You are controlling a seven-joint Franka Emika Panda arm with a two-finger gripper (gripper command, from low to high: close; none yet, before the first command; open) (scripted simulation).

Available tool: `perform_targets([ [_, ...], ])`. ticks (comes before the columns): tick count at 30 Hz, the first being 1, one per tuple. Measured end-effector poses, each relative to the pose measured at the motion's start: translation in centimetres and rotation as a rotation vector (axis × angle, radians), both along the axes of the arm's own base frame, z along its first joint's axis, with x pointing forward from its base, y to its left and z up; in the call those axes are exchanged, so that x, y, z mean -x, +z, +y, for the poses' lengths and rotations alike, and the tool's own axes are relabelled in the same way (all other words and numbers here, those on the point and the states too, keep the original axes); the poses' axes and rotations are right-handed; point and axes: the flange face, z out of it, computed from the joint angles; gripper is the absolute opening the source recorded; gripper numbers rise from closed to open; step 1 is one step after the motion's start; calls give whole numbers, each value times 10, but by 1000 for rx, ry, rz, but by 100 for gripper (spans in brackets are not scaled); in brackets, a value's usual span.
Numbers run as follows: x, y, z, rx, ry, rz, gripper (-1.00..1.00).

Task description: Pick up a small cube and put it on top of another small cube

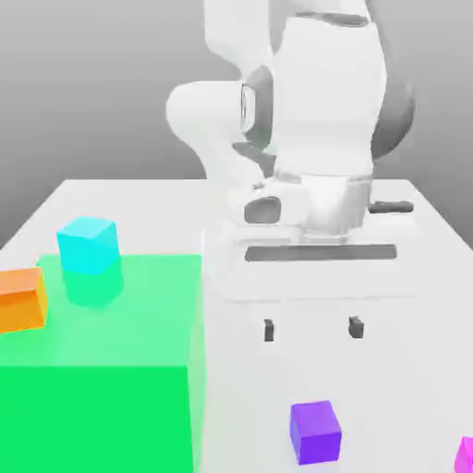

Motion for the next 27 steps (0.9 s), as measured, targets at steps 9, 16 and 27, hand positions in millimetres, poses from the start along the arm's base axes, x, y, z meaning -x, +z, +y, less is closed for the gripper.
perform_targets([
  [9,24,-136,13,-10,21,126,0],
  [16,25,-146,13,-10,21,125,-100],
  [27,-22,8,-35,-87,-208,28,-100],
])
